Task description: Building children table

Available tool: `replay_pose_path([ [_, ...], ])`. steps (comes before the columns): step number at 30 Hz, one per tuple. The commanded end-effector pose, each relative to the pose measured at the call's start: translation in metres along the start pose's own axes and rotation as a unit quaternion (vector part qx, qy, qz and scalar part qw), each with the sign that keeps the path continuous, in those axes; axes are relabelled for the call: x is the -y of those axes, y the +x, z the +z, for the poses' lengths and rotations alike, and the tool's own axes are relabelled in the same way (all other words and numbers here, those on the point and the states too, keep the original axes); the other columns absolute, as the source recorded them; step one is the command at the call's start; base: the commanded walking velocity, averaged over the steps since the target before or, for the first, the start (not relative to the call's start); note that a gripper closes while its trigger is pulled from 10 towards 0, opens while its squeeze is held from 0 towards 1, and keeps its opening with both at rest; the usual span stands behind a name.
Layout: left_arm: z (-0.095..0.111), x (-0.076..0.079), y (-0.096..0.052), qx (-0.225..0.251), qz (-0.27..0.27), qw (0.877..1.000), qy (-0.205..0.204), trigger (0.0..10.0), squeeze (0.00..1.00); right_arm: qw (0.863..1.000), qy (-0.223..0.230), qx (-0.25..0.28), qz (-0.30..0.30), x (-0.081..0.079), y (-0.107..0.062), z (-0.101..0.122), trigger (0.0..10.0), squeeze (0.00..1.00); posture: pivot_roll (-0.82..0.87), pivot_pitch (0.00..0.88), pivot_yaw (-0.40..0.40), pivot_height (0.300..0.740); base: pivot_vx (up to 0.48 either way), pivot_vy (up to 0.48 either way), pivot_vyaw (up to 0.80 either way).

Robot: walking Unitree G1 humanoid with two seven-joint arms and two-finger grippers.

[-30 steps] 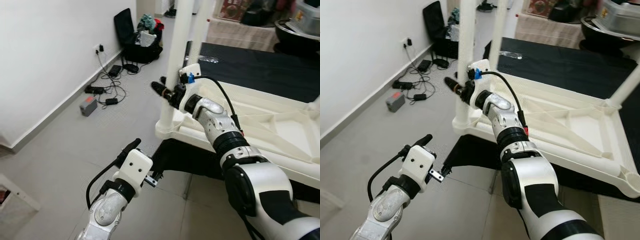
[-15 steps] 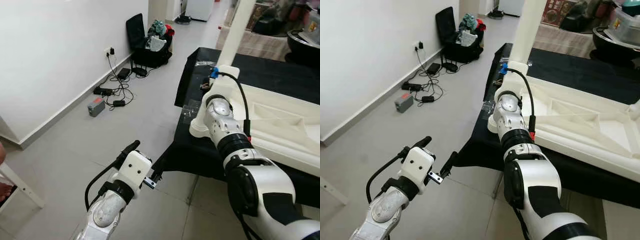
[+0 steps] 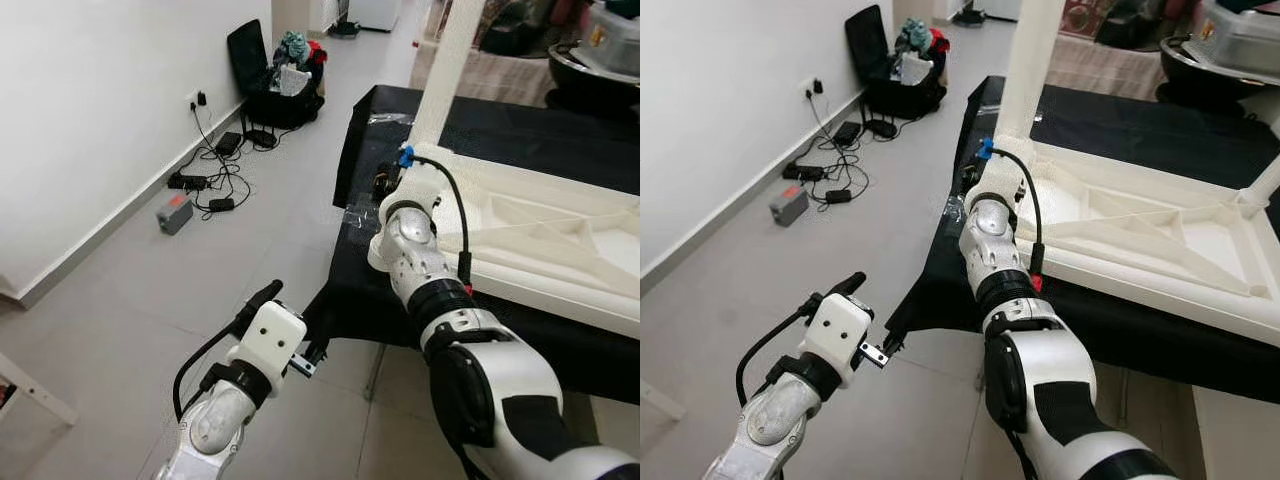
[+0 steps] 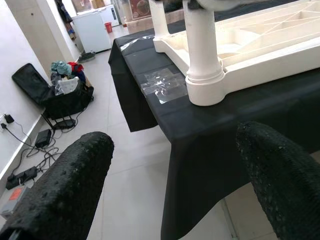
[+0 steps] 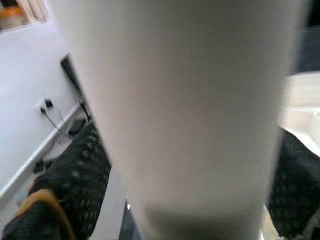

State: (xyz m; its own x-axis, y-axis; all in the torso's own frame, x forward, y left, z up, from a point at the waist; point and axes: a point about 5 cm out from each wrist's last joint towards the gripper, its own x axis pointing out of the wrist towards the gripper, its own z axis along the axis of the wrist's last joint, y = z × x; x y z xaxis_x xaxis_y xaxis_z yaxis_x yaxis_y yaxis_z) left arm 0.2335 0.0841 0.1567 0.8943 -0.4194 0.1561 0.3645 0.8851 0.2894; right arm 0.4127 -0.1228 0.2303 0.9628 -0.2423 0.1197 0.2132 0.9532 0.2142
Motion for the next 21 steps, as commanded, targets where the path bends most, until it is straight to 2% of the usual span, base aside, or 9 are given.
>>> replay_pose_path([
  [1, -0.005, 0.002, -0.001, -0.010, 0.000, 1.000, 0.004, 10.0, 0.00, 1.000, -0.005, 0.026, 0.011, -0.002, -0.002, 0.005, 10.0, 0.00, 0.12, 0.094, -0.089, 0.740, 0.000, 0.000, 0.00],
  [5, -0.005, 0.001, -0.001, -0.010, 0.000, 1.000, 0.004, 10.0, 0.00, 0.997, 0.003, 0.061, 0.038, -0.002, -0.008, 0.009, 10.0, 0.00, 0.11, 0.094, -0.086, 0.740, 0.000, 0.000, 0.00],
  [8, -0.006, 0.000, 0.000, -0.012, 0.000, 1.000, 0.005, 10.0, 0.00, 0.993, 0.005, 0.095, 0.073, -0.001, -0.023, 0.008, 10.0, 0.00, 0.11, 0.092, -0.080, 0.740, 0.000, 0.000, -0.46],
  [11, -0.007, 0.000, 0.000, -0.013, 0.000, 1.000, 0.004, 10.0, 0.00, 0.992, 0.012, 0.096, 0.082, -0.003, -0.026, 0.006, 10.0, 0.00, 0.11, 0.093, -0.075, 0.740, 0.000, 0.000, -0.62],
  [12, -0.007, -0.001, 0.001, -0.013, 0.000, 1.000, 0.004, 10.0, 0.00, 0.990, 0.016, 0.094, 0.103, -0.007, -0.031, 0.003, 10.0, 0.00, 0.11, 0.098, -0.072, 0.740, 0.000, 0.000, 0.00],
  [17, -0.008, -0.002, 0.002, -0.014, 0.001, 1.000, 0.004, 10.0, 0.00, 0.987, 0.021, 0.090, 0.133, -0.014, -0.039, 0.001, 10.0, 0.00, 0.11, 0.098, -0.072, 0.740, 0.000, 0.000, 0.00],
  [19, -0.008, -0.002, 0.003, -0.014, 0.003, 1.000, 0.005, 10.0, 0.00, 0.980, 0.023, 0.068, 0.188, -0.024, -0.047, -0.008, 10.0, 0.00, 0.10, 0.096, -0.074, 0.740, 0.000, 0.000, 0.00],
  [21, -0.008, -0.002, 0.003, -0.014, 0.003, 1.000, 0.005, 10.0, 0.00, 0.980, 0.023, 0.068, 0.188, -0.024, -0.047, -0.008, 10.0, 0.00, 0.10, 0.096, -0.074, 0.740, 0.000, 0.000, 0.00],
])
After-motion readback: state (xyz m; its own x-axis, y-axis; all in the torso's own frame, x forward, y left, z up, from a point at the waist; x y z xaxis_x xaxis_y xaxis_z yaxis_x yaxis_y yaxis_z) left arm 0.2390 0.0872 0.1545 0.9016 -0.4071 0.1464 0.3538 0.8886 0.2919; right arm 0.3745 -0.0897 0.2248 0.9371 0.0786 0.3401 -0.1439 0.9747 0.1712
